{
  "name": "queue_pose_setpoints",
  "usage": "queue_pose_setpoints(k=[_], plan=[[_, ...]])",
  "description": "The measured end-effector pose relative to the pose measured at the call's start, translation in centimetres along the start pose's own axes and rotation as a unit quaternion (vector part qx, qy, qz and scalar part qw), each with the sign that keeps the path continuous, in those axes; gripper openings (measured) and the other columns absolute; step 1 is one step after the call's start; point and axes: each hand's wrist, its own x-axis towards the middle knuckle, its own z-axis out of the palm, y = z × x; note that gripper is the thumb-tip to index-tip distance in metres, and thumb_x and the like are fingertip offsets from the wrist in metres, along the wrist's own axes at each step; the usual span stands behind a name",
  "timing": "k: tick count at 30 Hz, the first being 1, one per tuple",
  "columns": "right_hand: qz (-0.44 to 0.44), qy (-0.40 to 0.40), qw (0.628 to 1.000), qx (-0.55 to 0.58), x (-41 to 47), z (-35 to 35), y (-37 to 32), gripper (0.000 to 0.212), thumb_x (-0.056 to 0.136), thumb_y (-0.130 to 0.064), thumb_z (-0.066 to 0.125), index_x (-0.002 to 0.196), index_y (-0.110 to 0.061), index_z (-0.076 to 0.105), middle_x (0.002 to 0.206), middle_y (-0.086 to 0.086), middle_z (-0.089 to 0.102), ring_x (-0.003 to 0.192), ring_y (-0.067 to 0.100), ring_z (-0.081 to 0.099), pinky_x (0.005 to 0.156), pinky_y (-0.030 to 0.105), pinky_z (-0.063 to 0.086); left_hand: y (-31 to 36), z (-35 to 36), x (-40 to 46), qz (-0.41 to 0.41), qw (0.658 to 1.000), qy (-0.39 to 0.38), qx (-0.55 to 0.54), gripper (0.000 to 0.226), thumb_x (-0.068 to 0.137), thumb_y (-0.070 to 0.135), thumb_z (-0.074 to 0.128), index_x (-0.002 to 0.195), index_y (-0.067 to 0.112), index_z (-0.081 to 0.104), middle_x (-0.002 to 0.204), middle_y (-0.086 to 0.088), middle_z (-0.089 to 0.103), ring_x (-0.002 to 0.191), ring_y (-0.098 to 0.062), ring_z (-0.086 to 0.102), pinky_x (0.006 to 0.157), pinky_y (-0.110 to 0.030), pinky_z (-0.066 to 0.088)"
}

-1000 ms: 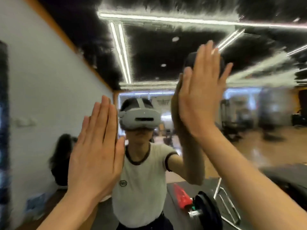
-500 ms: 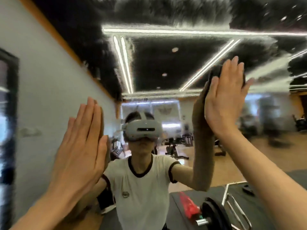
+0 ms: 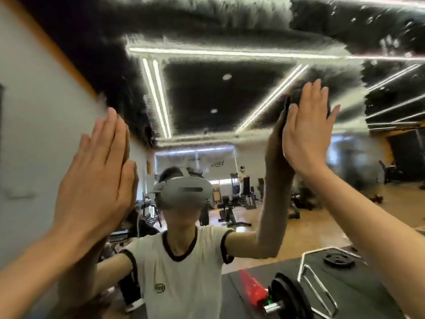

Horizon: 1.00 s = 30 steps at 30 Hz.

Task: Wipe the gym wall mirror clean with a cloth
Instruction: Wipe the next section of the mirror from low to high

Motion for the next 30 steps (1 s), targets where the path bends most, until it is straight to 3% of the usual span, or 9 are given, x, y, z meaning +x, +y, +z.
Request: queue_pose_setpoints(k=[2, 4, 8, 12, 17, 19, 22, 25, 30], plan=[[-0.011, 0.020, 1.000, 0.007, -1.8, 0.9, -4.3, 0.054, 0.110, -0.027, 0.019, 0.160, -0.007, 0.008, 0.169, 0.010, 0.001, 0.156, 0.023, -0.003, 0.125, 0.047, -0.007, -0.1, 0.2, 0.1, 0.004, 1.000, 0.002, -0.003, 0.063, 0.105, 0.037, 0.018, 0.163, 0.017, 0.001, 0.170, -0.004, -0.006, 0.157, -0.029, 0.000, 0.122, -0.064, 0.014], [-0.132, 0.025, 0.990, 0.033, -4.9, 2.3, -10.0, 0.055, 0.109, -0.029, 0.017, 0.160, -0.009, 0.008, 0.169, 0.009, 0.000, 0.156, 0.023, -0.004, 0.125, 0.045, -0.009, 0.2, -0.4, 0.1, 0.007, 1.000, 0.002, -0.005, 0.063, 0.106, 0.040, 0.016, 0.163, 0.018, 0.000, 0.170, -0.002, -0.007, 0.157, -0.026, -0.001, 0.123, -0.062, 0.012], [-0.334, -0.026, 0.942, 0.026, -7.9, 2.8, -14.6, 0.058, 0.104, -0.029, 0.011, 0.160, -0.012, 0.014, 0.169, 0.007, 0.008, 0.156, 0.021, 0.001, 0.122, 0.041, -0.011, 1.3, -2.4, 0.3, 0.017, 0.999, 0.008, 0.034, 0.060, 0.106, 0.040, 0.013, 0.160, 0.021, -0.005, 0.167, 0.004, -0.010, 0.155, -0.010, -0.010, 0.126, -0.032, -0.007], [-0.227, -0.010, 0.973, 0.049, -4.0, 1.1, -5.5, 0.053, 0.108, -0.021, 0.030, 0.159, -0.011, 0.022, 0.168, 0.009, 0.014, 0.155, 0.023, 0.007, 0.122, 0.041, -0.006, 1.2, -1.9, 0.4, 0.011, 1.000, -0.005, 0.006, 0.064, 0.105, 0.047, 0.008, 0.163, 0.020, 0.001, 0.170, -0.001, -0.007, 0.157, -0.019, -0.003, 0.127, -0.051, 0.003], [0.016, 0.010, 0.999, 0.026, -3.2, 0.3, 0.0, 0.054, 0.110, -0.024, 0.023, 0.159, -0.006, 0.012, 0.169, 0.011, 0.006, 0.156, 0.023, 0.000, 0.125, 0.049, -0.003, 3.1, -3.8, 0.2, 0.003, 0.999, 0.012, 0.050, 0.067, 0.103, 0.039, 0.012, 0.162, 0.008, 0.009, 0.169, -0.006, 0.001, 0.155, -0.014, -0.003, 0.122, -0.020, -0.012], [-0.033, 0.026, 0.998, 0.038, -5.4, 1.2, -5.0, 0.055, 0.110, -0.027, 0.021, 0.160, -0.008, 0.009, 0.169, 0.010, 0.000, 0.156, 0.023, -0.004, 0.125, 0.047, -0.007, 3.4, -3.7, 0.2, 0.000, 0.998, 0.013, 0.054, 0.067, 0.102, 0.039, 0.012, 0.161, 0.007, 0.010, 0.169, -0.008, 0.002, 0.155, -0.016, -0.001, 0.122, -0.020, -0.012], [-0.236, 0.019, 0.970, 0.049, -10.2, 3.3, -12.9, 0.055, 0.110, -0.030, 0.021, 0.160, -0.010, 0.008, 0.169, 0.009, 0.000, 0.155, 0.023, -0.006, 0.124, 0.043, -0.011, 3.3, -3.6, 0.3, 0.000, 0.998, 0.011, 0.054, 0.067, 0.103, 0.038, 0.013, 0.161, 0.004, 0.011, 0.169, -0.011, 0.004, 0.155, -0.019, 0.001, 0.121, -0.018, -0.014], [-0.335, -0.028, 0.941, 0.026, -10.1, 3.2, -13.0, 0.056, 0.108, -0.030, 0.022, 0.160, -0.011, 0.014, 0.169, 0.007, 0.008, 0.156, 0.021, 0.001, 0.122, 0.039, -0.011, 3.3, -3.8, 0.4, 0.012, 0.998, 0.020, 0.057, 0.066, 0.103, 0.038, 0.015, 0.160, 0.003, 0.012, 0.168, -0.012, 0.006, 0.154, -0.019, 0.002, 0.121, -0.019, -0.013], [-0.239, -0.017, 0.969, 0.055, -5.9, 0.9, -0.9, 0.057, 0.106, -0.030, 0.021, 0.158, -0.008, 0.023, 0.167, 0.009, 0.016, 0.155, 0.022, 0.009, 0.125, 0.039, -0.004, 1.3, -1.5, 0.4, 0.020, 0.999, 0.021, 0.034, 0.065, 0.105, 0.042, 0.011, 0.163, 0.014, 0.004, 0.170, -0.005, -0.004, 0.157, -0.022, -0.002, 0.127, -0.050, 0.005]])
